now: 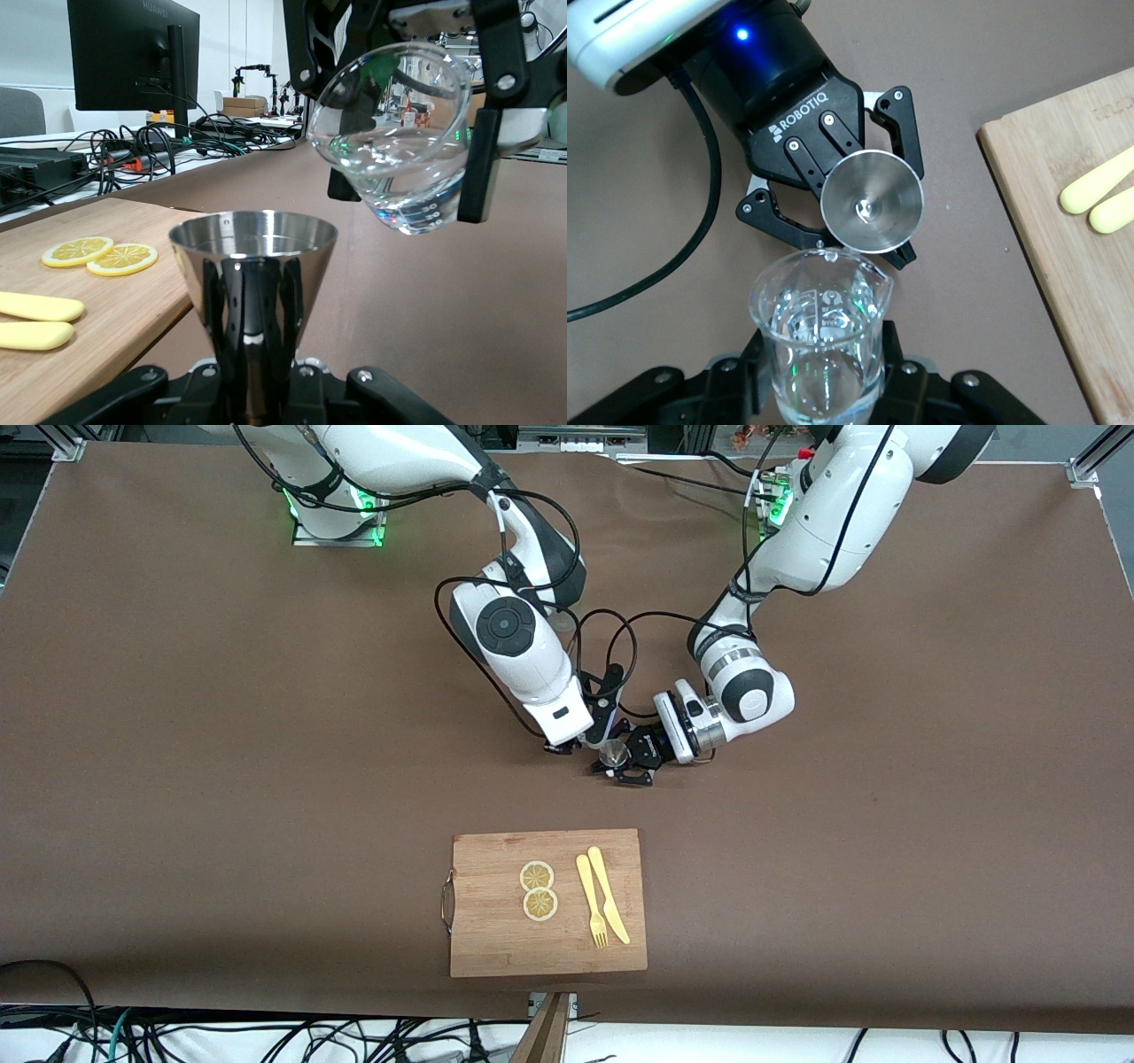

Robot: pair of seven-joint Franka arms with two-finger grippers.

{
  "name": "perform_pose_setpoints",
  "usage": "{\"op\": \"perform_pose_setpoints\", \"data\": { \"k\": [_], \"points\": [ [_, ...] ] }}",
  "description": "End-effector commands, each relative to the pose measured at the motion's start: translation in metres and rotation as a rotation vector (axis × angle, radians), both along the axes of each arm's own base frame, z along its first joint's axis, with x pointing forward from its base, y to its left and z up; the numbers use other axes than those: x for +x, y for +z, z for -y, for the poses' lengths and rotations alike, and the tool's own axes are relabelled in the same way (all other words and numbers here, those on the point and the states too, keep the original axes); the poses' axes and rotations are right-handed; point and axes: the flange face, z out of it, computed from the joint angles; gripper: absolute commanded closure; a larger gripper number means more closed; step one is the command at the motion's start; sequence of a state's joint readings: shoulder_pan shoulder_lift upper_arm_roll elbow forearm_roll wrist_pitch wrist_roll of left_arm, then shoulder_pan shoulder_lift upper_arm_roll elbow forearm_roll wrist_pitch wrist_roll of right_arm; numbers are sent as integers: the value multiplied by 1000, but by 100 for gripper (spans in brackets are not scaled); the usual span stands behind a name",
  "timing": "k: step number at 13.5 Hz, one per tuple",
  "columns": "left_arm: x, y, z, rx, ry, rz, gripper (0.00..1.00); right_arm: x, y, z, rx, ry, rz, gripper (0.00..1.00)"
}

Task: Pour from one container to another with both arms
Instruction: 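Tilt the beaker with the right gripper, pouring water into the jigger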

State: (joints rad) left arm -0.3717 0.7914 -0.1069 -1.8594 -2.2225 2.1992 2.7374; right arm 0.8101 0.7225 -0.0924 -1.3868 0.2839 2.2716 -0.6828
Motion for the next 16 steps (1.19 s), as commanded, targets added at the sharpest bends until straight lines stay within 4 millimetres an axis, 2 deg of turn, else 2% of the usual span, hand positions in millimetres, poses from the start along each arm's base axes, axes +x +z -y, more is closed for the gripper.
{"op": "perform_pose_setpoints", "data": {
  "k": [1,16],
  "points": [
    [-4,4,1,29,22,85,100,-1,12,-8,-10,9,44,77],
    [-4,5,1,29,22,87,100,10,8,-19,-26,50,139,77]
  ]
}}
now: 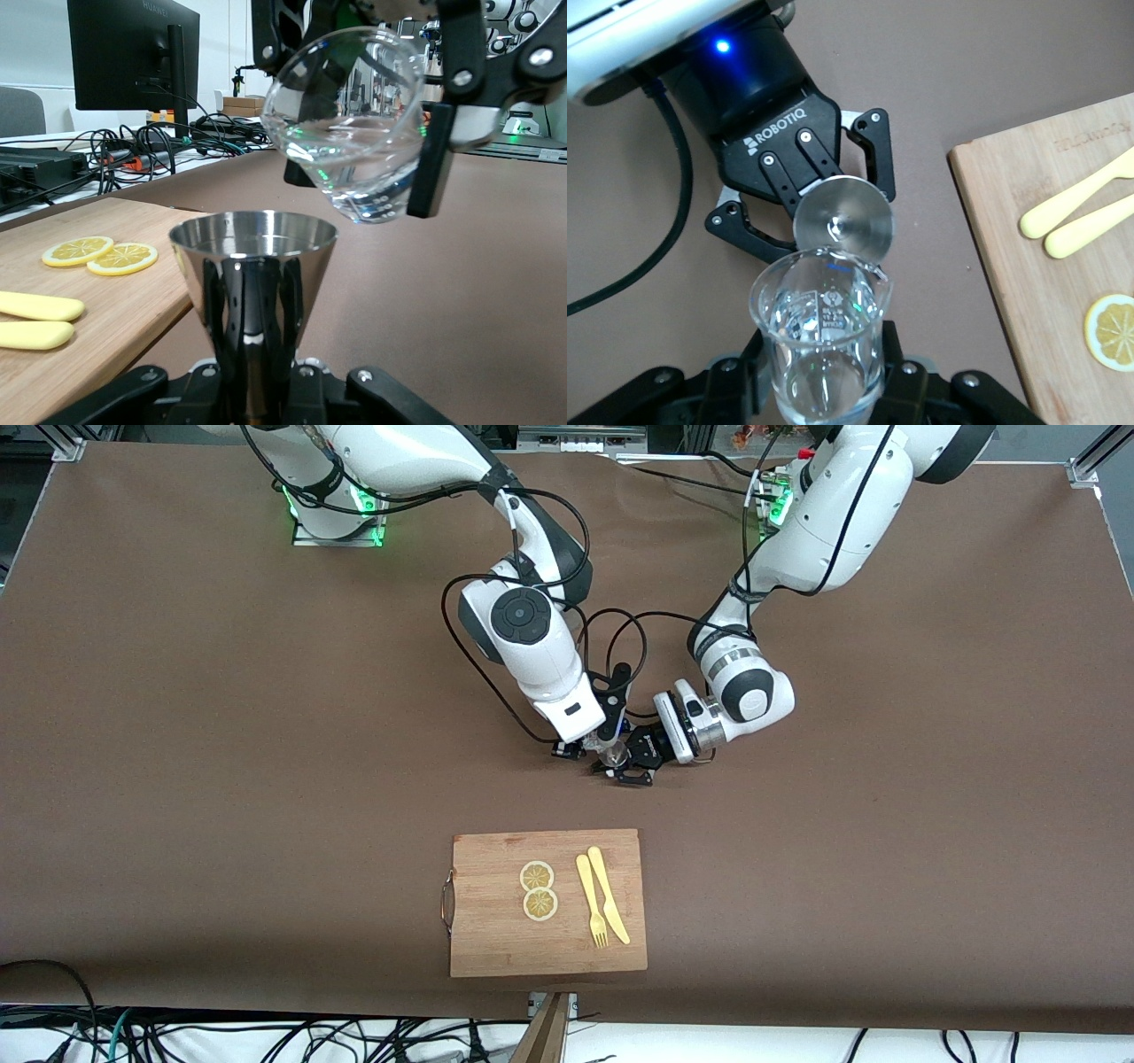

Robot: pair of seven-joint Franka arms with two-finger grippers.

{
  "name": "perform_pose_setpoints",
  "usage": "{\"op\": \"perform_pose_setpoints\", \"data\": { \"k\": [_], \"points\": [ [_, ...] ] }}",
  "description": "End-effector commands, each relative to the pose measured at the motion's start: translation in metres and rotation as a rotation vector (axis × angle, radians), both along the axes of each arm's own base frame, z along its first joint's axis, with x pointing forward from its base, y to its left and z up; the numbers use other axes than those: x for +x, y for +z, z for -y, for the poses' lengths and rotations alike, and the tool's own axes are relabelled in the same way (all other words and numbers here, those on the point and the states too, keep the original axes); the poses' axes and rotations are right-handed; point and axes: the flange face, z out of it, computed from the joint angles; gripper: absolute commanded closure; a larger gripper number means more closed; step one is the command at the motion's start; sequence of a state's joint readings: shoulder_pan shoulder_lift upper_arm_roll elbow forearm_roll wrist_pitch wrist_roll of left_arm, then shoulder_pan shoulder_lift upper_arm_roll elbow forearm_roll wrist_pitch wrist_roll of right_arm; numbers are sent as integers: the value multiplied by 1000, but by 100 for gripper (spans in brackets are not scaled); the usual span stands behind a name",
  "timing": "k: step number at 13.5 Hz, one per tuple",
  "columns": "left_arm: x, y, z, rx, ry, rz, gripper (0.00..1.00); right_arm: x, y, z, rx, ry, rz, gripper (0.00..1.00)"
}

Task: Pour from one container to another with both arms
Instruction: 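Tilt the beaker with the right gripper, pouring water into the jigger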

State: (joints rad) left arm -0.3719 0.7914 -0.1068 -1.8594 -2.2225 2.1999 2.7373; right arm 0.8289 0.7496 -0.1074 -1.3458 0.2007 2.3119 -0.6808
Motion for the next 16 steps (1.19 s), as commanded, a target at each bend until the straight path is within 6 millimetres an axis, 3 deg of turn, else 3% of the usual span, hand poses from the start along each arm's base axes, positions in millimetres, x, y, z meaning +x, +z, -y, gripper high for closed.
{"op": "perform_pose_setpoints", "data": {
  "k": [1,16],
  "points": [
    [-4,5,1,28,22,87,100,5,3,-8,6,7,48,77],
    [-4,4,-1,37,24,84,100,-1,1,-16,-50,56,101,77]
  ]
}}
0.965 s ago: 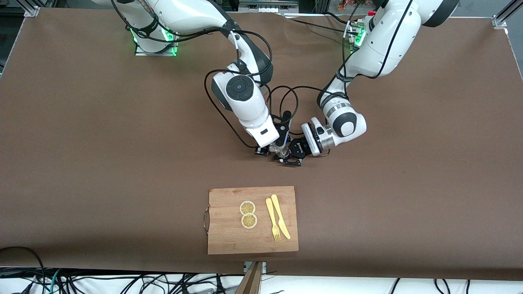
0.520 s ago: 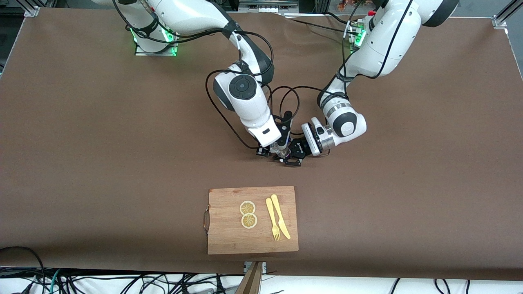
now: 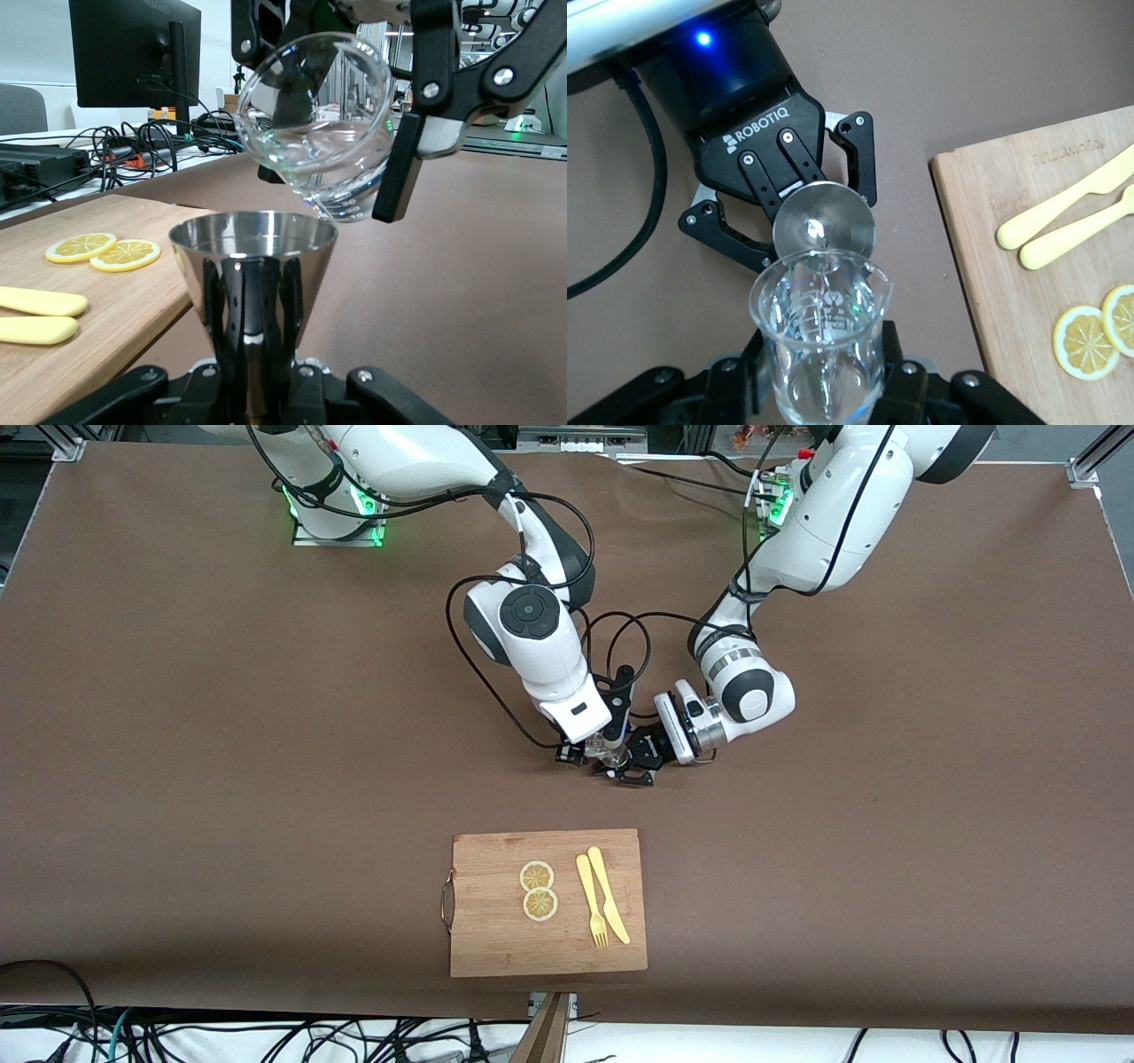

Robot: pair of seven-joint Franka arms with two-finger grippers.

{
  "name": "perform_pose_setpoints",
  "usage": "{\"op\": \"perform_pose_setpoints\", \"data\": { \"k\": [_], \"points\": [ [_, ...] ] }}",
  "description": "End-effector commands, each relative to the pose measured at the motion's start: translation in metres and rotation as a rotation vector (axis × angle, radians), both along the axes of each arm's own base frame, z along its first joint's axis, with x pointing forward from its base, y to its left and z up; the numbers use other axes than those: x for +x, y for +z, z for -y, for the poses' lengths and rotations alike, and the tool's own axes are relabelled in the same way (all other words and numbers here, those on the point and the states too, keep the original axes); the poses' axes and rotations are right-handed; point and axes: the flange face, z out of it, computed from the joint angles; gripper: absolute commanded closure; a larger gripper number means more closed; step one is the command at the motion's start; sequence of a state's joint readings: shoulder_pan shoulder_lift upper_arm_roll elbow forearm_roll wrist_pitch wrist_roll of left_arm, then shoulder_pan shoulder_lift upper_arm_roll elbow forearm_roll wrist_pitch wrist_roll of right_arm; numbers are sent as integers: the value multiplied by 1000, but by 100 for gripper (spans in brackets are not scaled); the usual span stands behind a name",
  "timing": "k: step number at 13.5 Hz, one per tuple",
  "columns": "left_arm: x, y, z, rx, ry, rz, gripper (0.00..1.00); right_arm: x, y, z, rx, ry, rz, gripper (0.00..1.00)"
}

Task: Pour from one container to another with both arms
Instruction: 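Tilt the beaker with the right gripper, pouring water into the jigger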

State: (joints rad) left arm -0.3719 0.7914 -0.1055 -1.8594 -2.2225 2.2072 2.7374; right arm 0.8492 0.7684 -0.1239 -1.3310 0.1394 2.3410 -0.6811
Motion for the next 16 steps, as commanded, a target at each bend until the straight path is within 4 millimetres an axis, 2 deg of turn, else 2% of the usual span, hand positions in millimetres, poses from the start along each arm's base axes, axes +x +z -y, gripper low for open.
{"op": "perform_pose_setpoints", "data": {
  "k": [1,8,13,16],
  "points": [
    [-3,6,-1,30,23,88,100,-1,5,-9,-18,19,39,76],
    [-2,7,-1,30,23,88,100,-1,4,-10,-27,25,51,77],
    [-1,7,-3,30,26,88,100,20,10,15,23,-45,4,76],
    [2,10,-6,27,30,91,100,35,24,38,109,-78,-47,76]
  ]
}}
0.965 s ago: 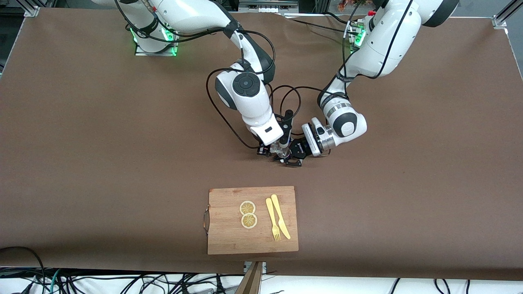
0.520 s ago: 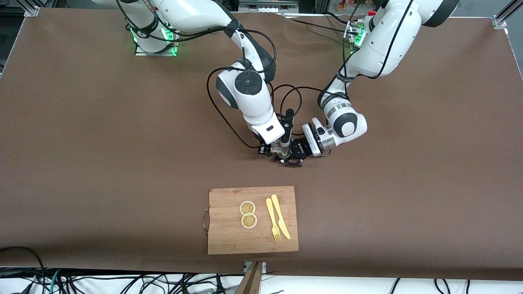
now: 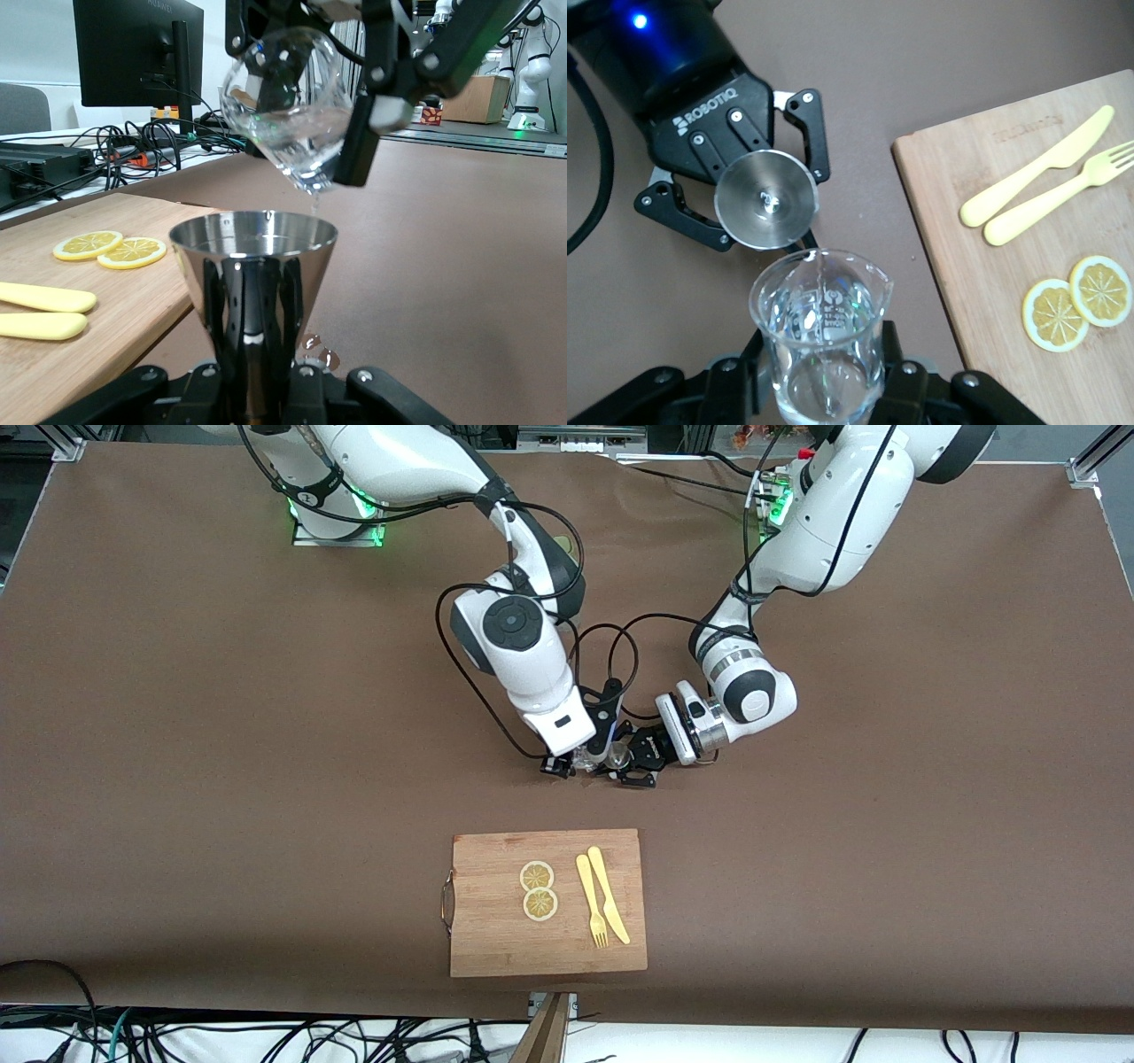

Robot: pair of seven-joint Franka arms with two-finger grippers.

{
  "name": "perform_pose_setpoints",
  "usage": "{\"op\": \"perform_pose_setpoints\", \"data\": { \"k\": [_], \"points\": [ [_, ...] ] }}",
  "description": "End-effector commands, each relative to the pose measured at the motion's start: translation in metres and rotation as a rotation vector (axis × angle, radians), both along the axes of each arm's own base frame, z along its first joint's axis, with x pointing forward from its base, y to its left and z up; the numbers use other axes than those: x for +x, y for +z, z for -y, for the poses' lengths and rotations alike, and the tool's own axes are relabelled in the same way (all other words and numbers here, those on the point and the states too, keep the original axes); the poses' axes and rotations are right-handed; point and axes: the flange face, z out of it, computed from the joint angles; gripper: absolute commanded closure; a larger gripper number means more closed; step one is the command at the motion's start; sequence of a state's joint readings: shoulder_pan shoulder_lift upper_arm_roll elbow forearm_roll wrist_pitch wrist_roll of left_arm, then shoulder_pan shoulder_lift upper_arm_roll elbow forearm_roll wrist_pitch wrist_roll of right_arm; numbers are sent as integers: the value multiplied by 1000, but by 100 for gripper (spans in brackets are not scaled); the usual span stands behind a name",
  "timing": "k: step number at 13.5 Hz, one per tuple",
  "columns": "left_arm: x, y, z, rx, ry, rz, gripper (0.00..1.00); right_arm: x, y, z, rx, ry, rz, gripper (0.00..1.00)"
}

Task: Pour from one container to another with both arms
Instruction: 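Move the beaker and jigger apart back toward their starting spots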

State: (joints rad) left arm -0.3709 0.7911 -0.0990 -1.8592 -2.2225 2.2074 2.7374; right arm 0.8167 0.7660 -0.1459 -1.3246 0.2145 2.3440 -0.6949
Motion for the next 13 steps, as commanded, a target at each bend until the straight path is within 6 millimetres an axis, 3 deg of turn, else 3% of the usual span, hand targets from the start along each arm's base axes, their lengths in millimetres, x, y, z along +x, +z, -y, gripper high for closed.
{"op": "perform_pose_setpoints", "data": {
  "k": [1,3,7,11,13],
  "points": [
    [1,11,-4,22,28,85,100,15,21,24,100,-17,-47,76],
    [7,17,-11,22,35,95,100,25,28,49,170,-26,-83,76],
    [27,49,-32,0,52,113,100,39,41,107,312,-54,-132,76],
    [35,56,-69,-30,7,110,100,46,45,170,412,-91,-175,75],
    [40,58,-101,-59,-38,107,100,49,45,210,479,-89,-206,75]
  ]
}}
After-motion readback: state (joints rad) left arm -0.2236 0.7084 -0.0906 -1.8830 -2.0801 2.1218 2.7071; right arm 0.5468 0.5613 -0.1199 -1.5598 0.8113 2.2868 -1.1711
